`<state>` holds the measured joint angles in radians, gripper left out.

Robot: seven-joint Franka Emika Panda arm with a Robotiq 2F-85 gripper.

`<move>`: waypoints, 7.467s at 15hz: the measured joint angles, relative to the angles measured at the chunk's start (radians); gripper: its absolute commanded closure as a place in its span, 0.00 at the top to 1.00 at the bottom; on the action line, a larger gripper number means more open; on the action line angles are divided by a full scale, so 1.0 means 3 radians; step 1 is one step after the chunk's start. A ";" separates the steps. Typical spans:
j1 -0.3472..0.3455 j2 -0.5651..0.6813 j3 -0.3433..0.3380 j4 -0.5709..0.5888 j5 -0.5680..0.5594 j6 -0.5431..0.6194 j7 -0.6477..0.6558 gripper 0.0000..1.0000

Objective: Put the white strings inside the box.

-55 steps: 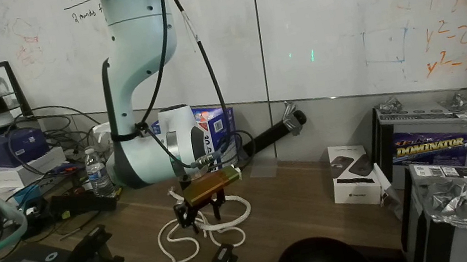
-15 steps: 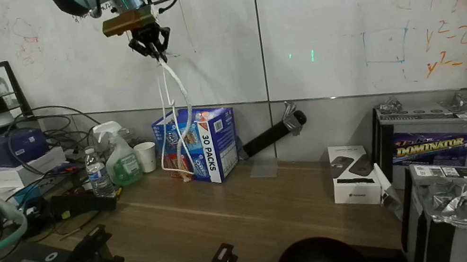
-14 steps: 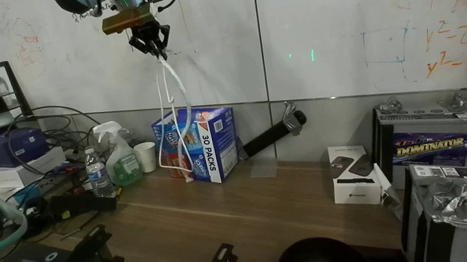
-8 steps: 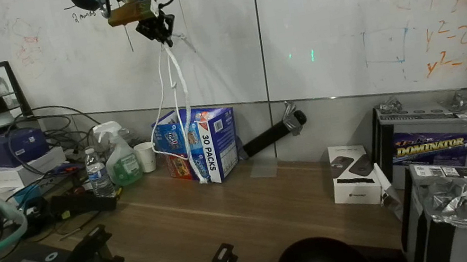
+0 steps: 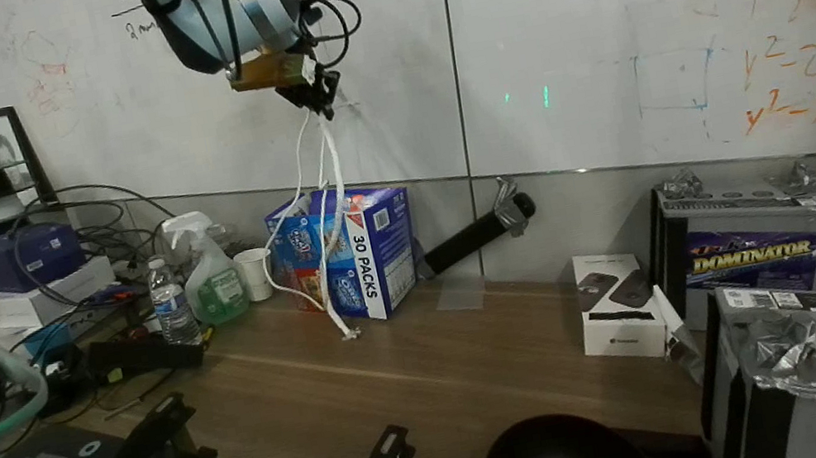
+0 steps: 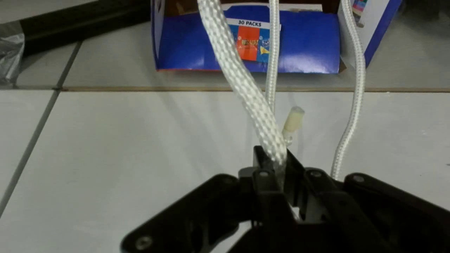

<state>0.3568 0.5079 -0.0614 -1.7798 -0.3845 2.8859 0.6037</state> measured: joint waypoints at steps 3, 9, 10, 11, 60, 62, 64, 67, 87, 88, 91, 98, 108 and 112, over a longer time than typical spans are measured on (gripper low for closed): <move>-0.0068 0.0241 0.0058 -0.0009 0.0374 0.0123 -0.0237 0.03; -0.0173 0.0721 0.0216 0.0081 0.0941 0.0128 -0.0704 0.03; -0.0175 0.0799 0.0220 0.0126 0.0985 0.0106 -0.0749 0.03; -0.0175 0.0881 0.0220 0.0180 0.1008 0.0070 -0.0777 0.03; 0.0105 0.0258 0.0150 0.0518 0.0692 -0.1833 -0.0943 1.00; 0.0063 -0.0020 0.0154 0.0190 0.0675 -0.1834 -0.0948 1.00; -0.0015 -0.0273 0.0178 -0.0149 0.0675 -0.1821 -0.0971 1.00; -0.0175 -0.0563 0.0242 -0.0667 0.0675 -0.1671 -0.1081 1.00; -0.1449 -0.0094 0.1096 -0.1619 0.1819 -0.0677 -0.3663 1.00; -0.1488 -0.0038 0.1127 -0.1615 0.1819 -0.0620 -0.3713 1.00; -0.1599 0.0157 0.1210 -0.1577 0.1819 -0.0367 -0.3763 1.00; -0.1940 0.0713 0.1545 -0.1243 0.1815 0.0097 -0.3758 1.00; -0.2043 0.1093 0.1572 -0.0880 0.1618 0.0201 -0.3685 1.00; -0.2043 0.1099 0.1572 -0.0877 0.1549 0.0201 -0.3641 1.00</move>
<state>-0.2560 0.8375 0.4101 -2.0428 0.0801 2.9463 -0.4885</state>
